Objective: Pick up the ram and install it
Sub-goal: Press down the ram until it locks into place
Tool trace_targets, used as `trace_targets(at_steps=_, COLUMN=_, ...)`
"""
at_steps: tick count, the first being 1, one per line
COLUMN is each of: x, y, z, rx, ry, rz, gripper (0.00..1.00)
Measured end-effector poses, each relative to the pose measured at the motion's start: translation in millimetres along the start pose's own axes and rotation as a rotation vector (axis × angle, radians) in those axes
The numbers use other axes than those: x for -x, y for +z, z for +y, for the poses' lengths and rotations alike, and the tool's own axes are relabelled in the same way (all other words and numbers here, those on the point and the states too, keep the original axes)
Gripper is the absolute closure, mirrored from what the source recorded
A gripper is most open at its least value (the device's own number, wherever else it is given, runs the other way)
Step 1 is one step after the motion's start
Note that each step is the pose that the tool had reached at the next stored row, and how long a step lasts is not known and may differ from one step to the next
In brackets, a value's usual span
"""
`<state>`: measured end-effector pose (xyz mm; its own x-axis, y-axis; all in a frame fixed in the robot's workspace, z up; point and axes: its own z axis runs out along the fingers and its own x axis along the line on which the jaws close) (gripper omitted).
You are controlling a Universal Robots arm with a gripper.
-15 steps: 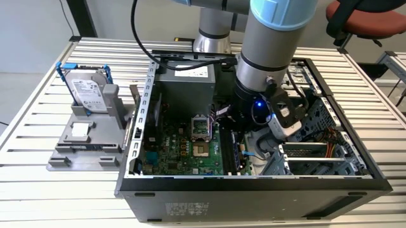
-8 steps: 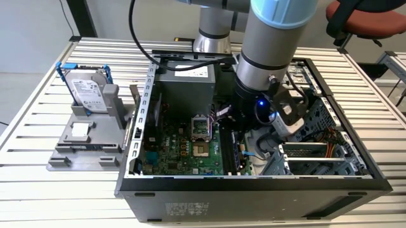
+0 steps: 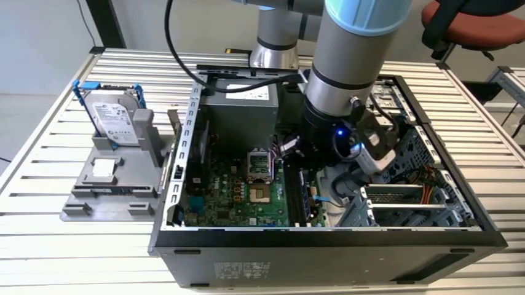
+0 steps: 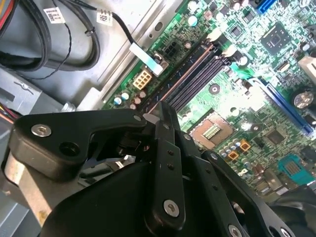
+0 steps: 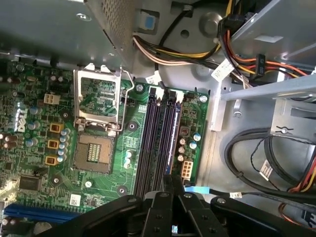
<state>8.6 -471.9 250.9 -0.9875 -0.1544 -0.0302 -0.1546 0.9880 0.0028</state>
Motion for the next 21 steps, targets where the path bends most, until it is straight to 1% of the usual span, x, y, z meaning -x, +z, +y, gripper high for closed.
trace_targets(at_steps=13, x=0.0, y=-0.5, z=0.0, rx=0.0046, ry=-0.155, rz=0.0005, gripper=1.0)
trace_targets(at_steps=21, x=0.0, y=-0.8, z=0.0, rx=0.007, ry=-0.235, rz=0.0007, gripper=1.0)
